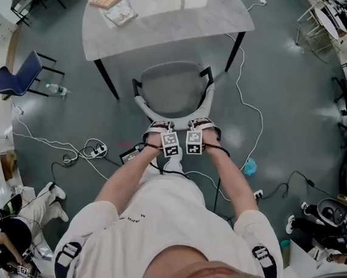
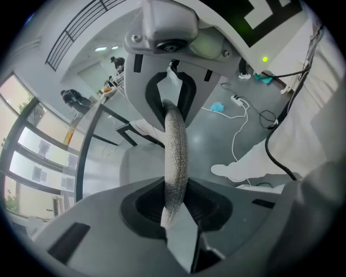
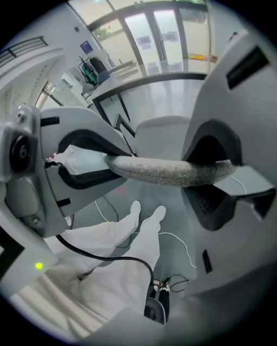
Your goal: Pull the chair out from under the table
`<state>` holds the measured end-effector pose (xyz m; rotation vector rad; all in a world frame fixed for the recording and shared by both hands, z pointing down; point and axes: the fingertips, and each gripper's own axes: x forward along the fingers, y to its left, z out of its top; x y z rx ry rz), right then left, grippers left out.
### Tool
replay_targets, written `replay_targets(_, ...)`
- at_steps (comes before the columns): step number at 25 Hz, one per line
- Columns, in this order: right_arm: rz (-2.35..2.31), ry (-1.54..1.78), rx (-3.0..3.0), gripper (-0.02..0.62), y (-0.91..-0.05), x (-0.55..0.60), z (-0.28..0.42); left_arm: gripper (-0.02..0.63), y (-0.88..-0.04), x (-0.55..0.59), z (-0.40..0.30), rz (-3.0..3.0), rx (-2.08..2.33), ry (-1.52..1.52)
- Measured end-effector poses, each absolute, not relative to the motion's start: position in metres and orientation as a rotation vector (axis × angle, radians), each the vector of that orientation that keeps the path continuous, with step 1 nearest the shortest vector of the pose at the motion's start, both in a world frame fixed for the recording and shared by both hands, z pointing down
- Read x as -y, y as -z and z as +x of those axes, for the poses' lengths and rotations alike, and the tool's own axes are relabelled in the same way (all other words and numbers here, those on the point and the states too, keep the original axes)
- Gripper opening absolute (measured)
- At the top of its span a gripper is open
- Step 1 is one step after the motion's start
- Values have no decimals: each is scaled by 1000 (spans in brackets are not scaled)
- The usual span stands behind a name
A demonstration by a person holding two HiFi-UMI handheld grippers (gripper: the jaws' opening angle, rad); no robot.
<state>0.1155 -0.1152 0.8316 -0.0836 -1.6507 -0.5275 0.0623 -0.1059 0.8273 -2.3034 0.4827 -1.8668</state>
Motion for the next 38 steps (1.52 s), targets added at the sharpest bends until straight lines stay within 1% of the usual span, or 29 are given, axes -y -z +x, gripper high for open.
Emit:
replay_targets(32,-166,439,1612,84,-824,49,130,86,-814,38,76,-2497,-311,1873)
replay_targets(38,-150,354,1636,103,-820,44,132,86,-810,33,76,-2496,-244,1884)
